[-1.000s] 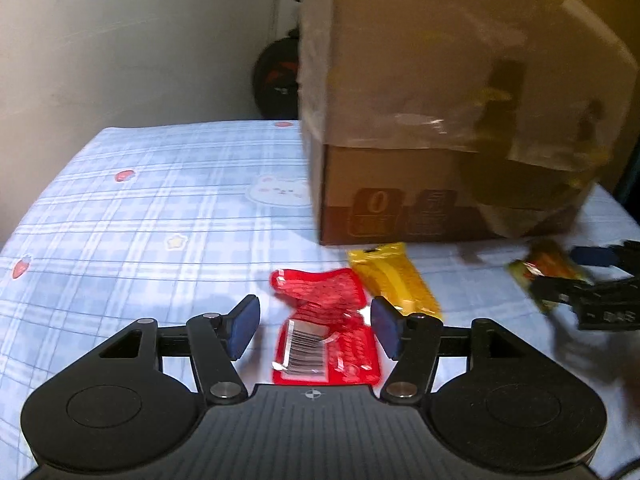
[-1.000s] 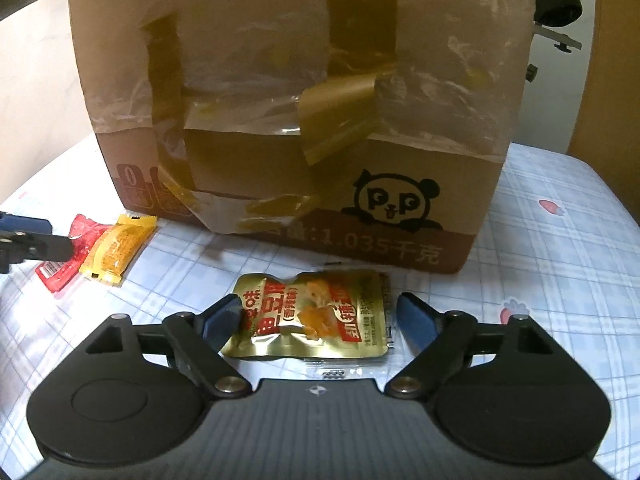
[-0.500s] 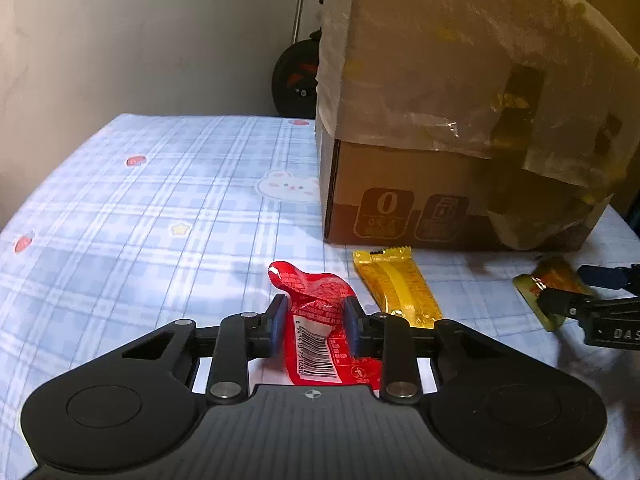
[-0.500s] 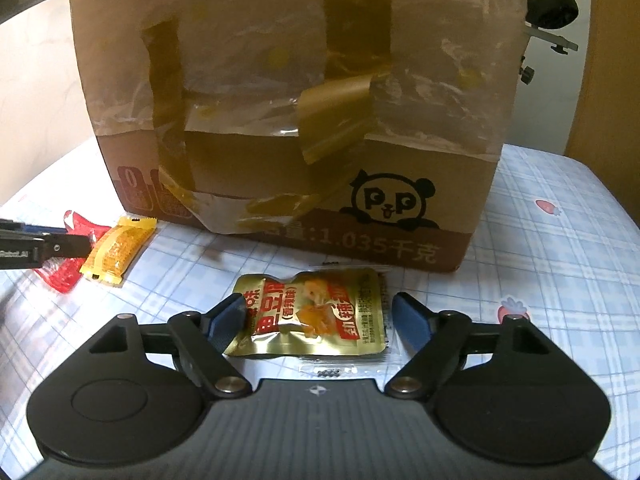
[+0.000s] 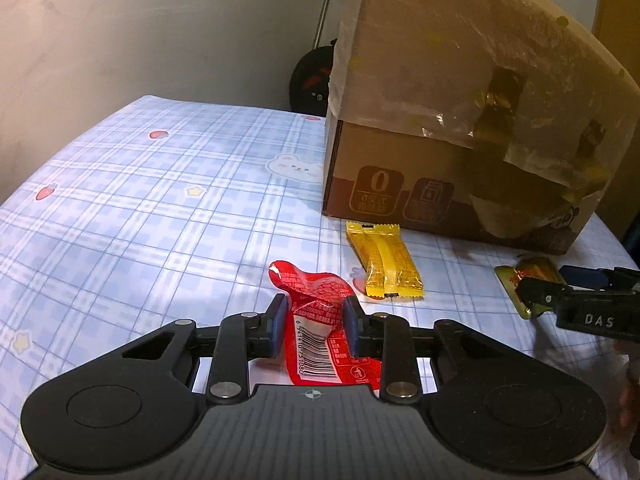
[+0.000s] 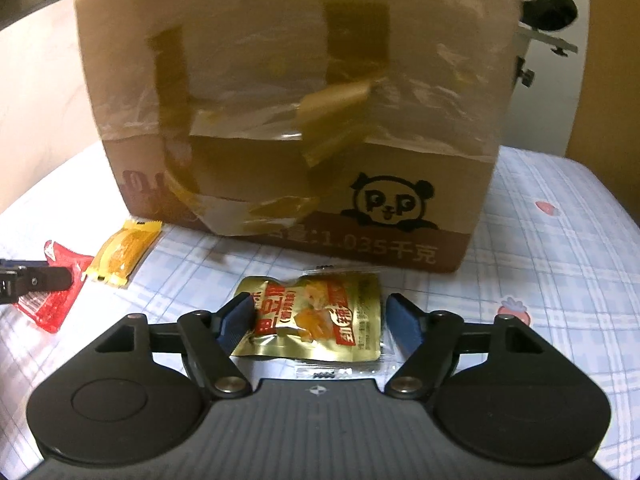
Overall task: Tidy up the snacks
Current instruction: 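Close the left tool on the red packet while the right tool grasps the gold pouch, then lift the red packet and gold pouch up over the box opening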
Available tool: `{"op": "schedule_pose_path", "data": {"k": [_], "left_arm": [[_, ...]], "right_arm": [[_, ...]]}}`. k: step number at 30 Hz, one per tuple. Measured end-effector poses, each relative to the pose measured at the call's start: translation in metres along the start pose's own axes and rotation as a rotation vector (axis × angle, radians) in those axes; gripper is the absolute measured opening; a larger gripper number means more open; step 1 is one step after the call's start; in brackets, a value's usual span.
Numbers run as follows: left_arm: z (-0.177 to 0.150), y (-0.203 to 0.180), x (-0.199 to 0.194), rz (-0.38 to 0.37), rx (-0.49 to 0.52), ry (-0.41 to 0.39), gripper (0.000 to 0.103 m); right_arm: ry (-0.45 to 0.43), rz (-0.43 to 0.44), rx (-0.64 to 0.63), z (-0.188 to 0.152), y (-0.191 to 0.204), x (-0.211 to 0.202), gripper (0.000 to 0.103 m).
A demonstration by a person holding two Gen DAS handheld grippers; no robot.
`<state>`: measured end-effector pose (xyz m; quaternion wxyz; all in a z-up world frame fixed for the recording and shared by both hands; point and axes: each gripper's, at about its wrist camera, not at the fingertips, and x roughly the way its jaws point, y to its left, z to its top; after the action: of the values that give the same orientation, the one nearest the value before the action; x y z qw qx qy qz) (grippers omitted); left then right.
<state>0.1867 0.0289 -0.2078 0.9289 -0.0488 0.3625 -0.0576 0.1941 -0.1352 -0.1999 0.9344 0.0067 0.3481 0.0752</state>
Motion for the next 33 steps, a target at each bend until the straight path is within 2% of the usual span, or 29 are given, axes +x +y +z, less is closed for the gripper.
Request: {"op": "schedule_pose_path", "data": {"k": [7, 12, 14, 16, 18, 25, 31, 32, 33], "left_arm": [[-0.004, 0.000, -0.003, -0.006, 0.001, -0.017, 0.032], [-0.002, 0.001, -0.003, -0.014, -0.012, -0.013, 0.032], [-0.001, 0.002, -0.003, -0.021, -0.018, -0.011, 0.032], [-0.001, 0.001, -0.006, -0.022, -0.020, -0.019, 0.032], [0.000, -0.001, -0.010, -0.030, -0.023, -0.029, 0.032], [0.002, -0.008, -0.023, -0.047, -0.021, -0.065, 0.032], [0.001, -0.013, -0.030, -0.069, -0.020, -0.078, 0.032], [0.000, -0.014, -0.031, -0.071, -0.017, -0.078, 0.032], [0.000, -0.015, -0.031, -0.074, -0.016, -0.076, 0.032]], "right_arm": [[-0.003, -0.029, -0.095, 0.000, 0.017, 0.003, 0.081], [0.026, 0.004, -0.066, 0.003, 0.010, 0.008, 0.080], [0.028, 0.016, -0.065, 0.003, 0.010, 0.006, 0.075], [0.017, 0.040, -0.089, 0.002, 0.014, 0.003, 0.059], [0.009, 0.043, -0.122, 0.000, 0.021, -0.001, 0.051], [-0.032, 0.049, -0.035, -0.003, 0.012, -0.018, 0.041], [-0.091, 0.061, 0.025, 0.001, 0.000, -0.036, 0.041], [-0.097, 0.064, 0.030, 0.001, 0.000, -0.038, 0.039], [-0.095, 0.070, 0.034, 0.001, -0.001, -0.040, 0.031]]}}
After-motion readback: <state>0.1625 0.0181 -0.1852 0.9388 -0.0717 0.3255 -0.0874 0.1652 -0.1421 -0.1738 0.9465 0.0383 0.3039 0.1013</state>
